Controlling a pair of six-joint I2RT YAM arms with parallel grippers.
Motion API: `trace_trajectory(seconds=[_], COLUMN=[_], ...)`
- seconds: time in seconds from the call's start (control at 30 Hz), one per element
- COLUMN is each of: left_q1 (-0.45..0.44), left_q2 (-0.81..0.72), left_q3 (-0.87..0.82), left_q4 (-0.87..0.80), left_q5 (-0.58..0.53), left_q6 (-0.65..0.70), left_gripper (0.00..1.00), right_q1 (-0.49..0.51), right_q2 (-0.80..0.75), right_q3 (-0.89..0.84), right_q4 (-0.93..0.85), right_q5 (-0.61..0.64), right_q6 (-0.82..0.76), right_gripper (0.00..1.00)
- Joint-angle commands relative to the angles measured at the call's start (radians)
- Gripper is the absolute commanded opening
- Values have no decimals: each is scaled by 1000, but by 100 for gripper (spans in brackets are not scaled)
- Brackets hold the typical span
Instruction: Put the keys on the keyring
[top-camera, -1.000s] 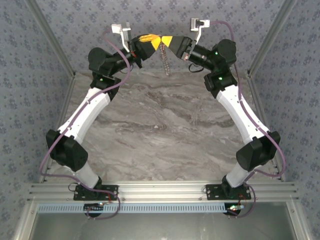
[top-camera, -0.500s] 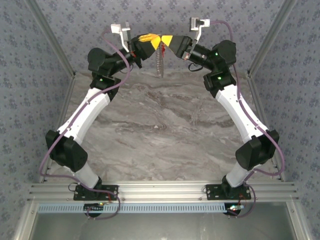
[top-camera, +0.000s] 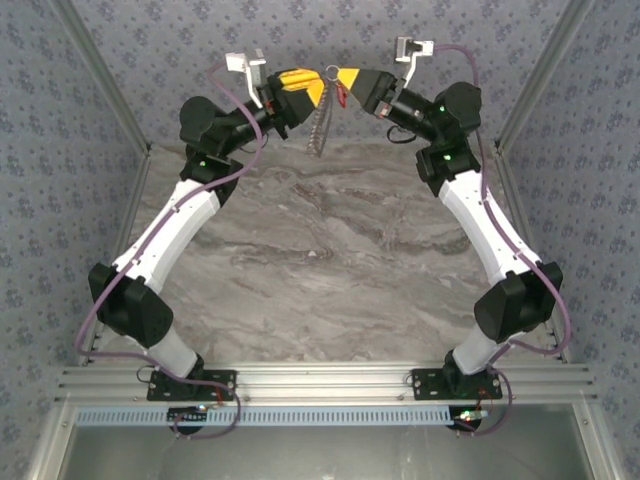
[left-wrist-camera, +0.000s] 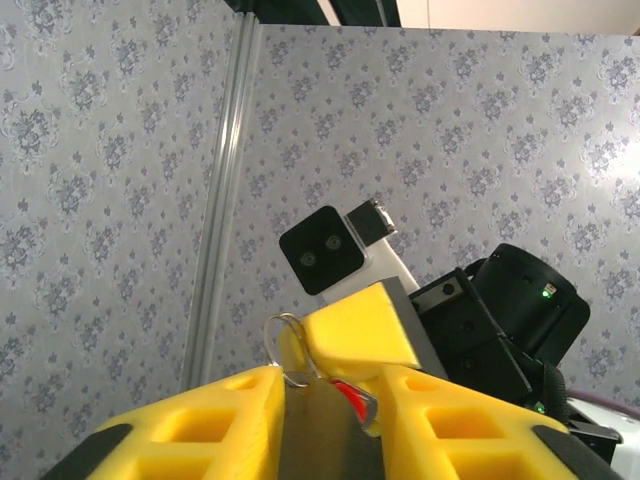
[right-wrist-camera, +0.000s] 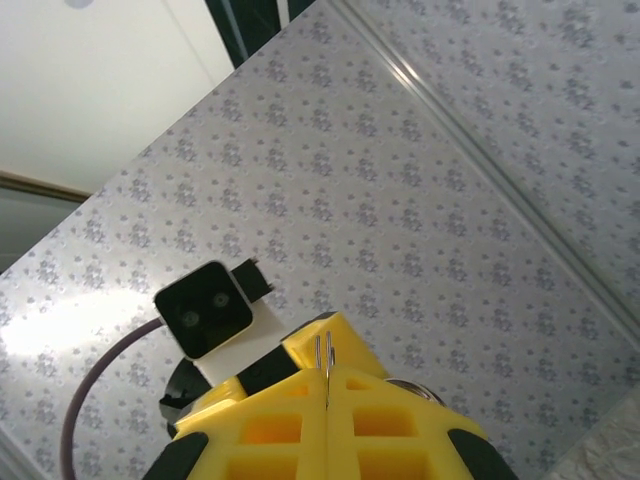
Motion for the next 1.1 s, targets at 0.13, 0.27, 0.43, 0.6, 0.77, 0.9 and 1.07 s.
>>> trace_trajectory(seconds=[0.13, 0.27, 0.43, 0.6, 0.77, 0.9, 1.07], left_q1=[9, 41, 75, 84, 83, 83, 87], left_q2=[-42, -36, -5, 24, 74, 117, 171], left_q3=[17, 105, 234, 341, 465, 574, 696], left_q4=[-60, -238, -403, -535, -700, -851, -955], left_q5=[-10, 37, 130, 206, 282, 315, 353], left_q6=[70, 118, 124, 156, 201, 264, 291], left_gripper=[40, 44, 46, 46, 46, 44, 42], right_q1=[-13, -14, -16, -12, 0, 11, 18], right_q2=[-34, -34, -34, -33, -31, -32, -34], right_q3=[-1, 10, 8, 0, 0, 1, 1], right_q4=[7, -43, -79, -82, -81, -85, -85], right_q5=[-19, -57, -85, -95, -104, -107, -111], right_q6=[-18, -51, -76, -79, -82, -87, -89], right_gripper=[0, 0, 0, 0, 0, 0, 0])
